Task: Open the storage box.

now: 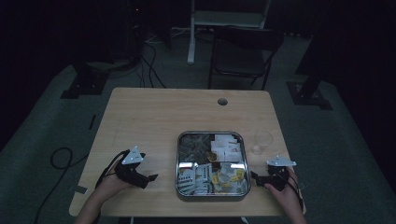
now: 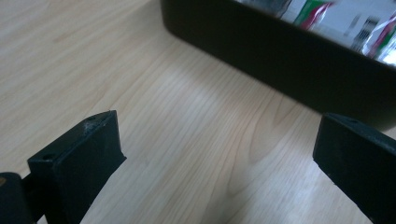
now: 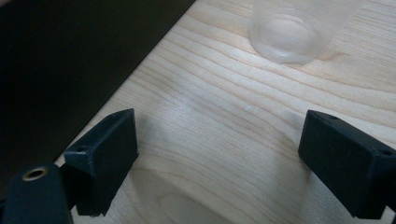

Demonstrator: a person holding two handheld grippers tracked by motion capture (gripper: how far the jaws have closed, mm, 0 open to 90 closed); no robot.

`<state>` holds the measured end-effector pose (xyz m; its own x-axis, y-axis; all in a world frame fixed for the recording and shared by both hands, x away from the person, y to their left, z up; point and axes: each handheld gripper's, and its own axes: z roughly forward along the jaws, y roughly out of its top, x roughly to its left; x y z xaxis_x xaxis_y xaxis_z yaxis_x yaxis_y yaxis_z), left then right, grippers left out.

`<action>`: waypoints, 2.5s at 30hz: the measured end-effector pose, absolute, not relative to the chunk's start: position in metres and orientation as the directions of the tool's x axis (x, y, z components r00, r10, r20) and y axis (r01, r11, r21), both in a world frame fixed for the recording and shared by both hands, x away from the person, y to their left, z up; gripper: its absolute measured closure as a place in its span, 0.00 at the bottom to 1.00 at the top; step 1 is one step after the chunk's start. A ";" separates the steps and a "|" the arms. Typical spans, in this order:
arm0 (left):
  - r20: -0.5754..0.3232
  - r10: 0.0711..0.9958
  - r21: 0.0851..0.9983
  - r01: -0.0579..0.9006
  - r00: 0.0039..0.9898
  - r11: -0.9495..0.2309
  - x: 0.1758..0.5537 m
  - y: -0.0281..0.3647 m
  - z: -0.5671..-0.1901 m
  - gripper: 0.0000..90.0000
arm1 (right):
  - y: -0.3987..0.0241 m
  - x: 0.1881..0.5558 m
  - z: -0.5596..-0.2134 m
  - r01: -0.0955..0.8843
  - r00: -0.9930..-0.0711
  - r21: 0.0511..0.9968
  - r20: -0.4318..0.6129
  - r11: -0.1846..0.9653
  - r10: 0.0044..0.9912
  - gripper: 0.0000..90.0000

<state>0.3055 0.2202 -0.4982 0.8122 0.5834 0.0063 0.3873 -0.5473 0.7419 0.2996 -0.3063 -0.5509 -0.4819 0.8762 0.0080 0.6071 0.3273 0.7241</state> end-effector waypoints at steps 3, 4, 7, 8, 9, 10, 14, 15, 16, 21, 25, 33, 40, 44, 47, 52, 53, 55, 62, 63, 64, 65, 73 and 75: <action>-0.006 0.575 0.747 0.386 0.818 -0.542 0.306 0.216 -0.496 0.02 | -0.306 0.300 -0.551 0.607 -0.482 0.724 0.008 0.327 0.876 0.12; -0.010 0.567 0.747 0.383 0.824 -0.543 0.306 0.215 -0.495 0.02 | -0.306 0.300 -0.551 0.607 -0.482 0.724 0.008 0.327 0.876 0.12; -0.010 0.555 0.751 0.373 0.832 -0.545 0.307 0.209 -0.492 0.02 | -0.306 0.300 -0.551 0.607 -0.482 0.724 0.008 0.327 0.876 0.12; -0.007 0.551 0.752 0.368 0.834 -0.546 0.307 0.206 -0.491 0.02 | -0.306 0.300 -0.551 0.607 -0.482 0.724 0.008 0.327 0.876 0.12; -0.011 0.540 0.756 0.361 0.841 -0.546 0.308 0.204 -0.490 0.02 | -0.306 0.300 -0.551 0.607 -0.482 0.724 0.008 0.327 0.876 0.12; -0.008 0.540 0.759 0.357 0.842 -0.544 0.308 0.201 -0.489 0.02 | -0.306 0.300 -0.551 0.607 -0.482 0.724 0.008 0.327 0.876 0.12; -0.015 0.523 0.768 0.345 0.852 -0.540 0.310 0.194 -0.487 0.02 | -0.306 0.300 -0.551 0.607 -0.482 0.724 0.008 0.327 0.876 0.12; -0.010 0.516 0.769 0.336 0.857 -0.544 0.311 0.190 -0.485 0.02 | -0.306 0.300 -0.551 0.607 -0.482 0.724 0.008 0.327 0.876 0.12; -0.014 0.509 0.769 0.335 0.861 -0.545 0.311 0.188 -0.484 0.02 | -0.306 0.300 -0.551 0.607 -0.482 0.724 0.008 0.327 0.876 0.12; -0.015 0.490 0.775 0.320 0.872 -0.545 0.313 0.179 -0.480 0.02 | -0.306 0.300 -0.551 0.607 -0.482 0.724 0.008 0.327 0.876 0.12; -0.022 0.471 0.782 0.308 0.882 -0.542 0.315 0.170 -0.477 0.02 | -0.306 0.300 -0.551 0.607 -0.482 0.724 0.008 0.327 0.876 0.12; -0.012 0.438 0.787 0.279 0.899 -0.550 0.319 0.153 -0.473 0.02 | -0.306 0.300 -0.551 0.607 -0.482 0.724 0.008 0.327 0.876 0.12; -0.013 0.414 0.801 0.257 0.910 -0.540 0.322 0.140 -0.473 0.02 | -0.306 0.300 -0.551 0.607 -0.482 0.724 0.009 0.327 0.876 0.12; -0.018 0.397 0.801 0.251 0.918 -0.543 0.325 0.131 -0.474 0.02 | -0.306 0.300 -0.551 0.607 -0.482 0.725 0.008 0.327 0.876 0.12; -0.030 0.387 0.805 0.251 0.922 -0.537 0.327 0.126 -0.475 0.02 | -0.306 0.300 -0.551 0.607 -0.482 0.725 0.008 0.327 0.876 0.12; -0.036 0.376 0.810 0.248 0.926 -0.531 0.331 0.115 -0.477 0.02 | -0.306 0.300 -0.551 0.607 -0.482 0.724 0.008 0.327 0.876 0.12; -0.036 0.378 0.812 0.247 0.925 -0.528 0.331 0.114 -0.477 0.02 | -0.306 0.300 -0.551 0.607 -0.482 0.724 0.008 0.327 0.876 0.12; -0.041 0.374 0.811 0.249 0.927 -0.529 0.332 0.112 -0.478 0.02 | -0.306 0.300 -0.551 0.607 -0.482 0.724 0.008 0.327 0.876 0.12; -0.047 0.350 0.804 0.244 0.935 -0.543 0.336 0.098 -0.480 0.02 | -0.306 0.300 -0.551 0.608 -0.482 0.724 0.009 0.326 0.876 0.12; -0.048 0.345 0.803 0.241 0.938 -0.545 0.336 0.096 -0.479 0.02 | -0.306 0.300 -0.551 0.607 -0.482 0.724 0.009 0.327 0.876 0.12; -0.050 0.338 0.803 0.239 0.940 -0.546 0.337 0.093 -0.478 0.02 | -0.306 0.300 -0.551 0.607 -0.482 0.724 0.009 0.327 0.876 0.12; -0.053 0.335 0.805 0.239 0.941 -0.542 0.338 0.092 -0.478 0.02 | -0.306 0.300 -0.551 0.607 -0.482 0.724 0.009 0.327 0.876 0.12; -0.039 0.303 0.795 0.213 0.952 -0.568 0.340 0.077 -0.475 0.02 | -0.306 0.300 -0.551 0.607 -0.482 0.724 0.009 0.327 0.876 0.12; -0.043 0.297 0.802 0.210 0.954 -0.559 0.340 0.077 -0.473 0.02 | -0.306 0.300 -0.551 0.607 -0.482 0.724 0.009 0.327 0.876 0.12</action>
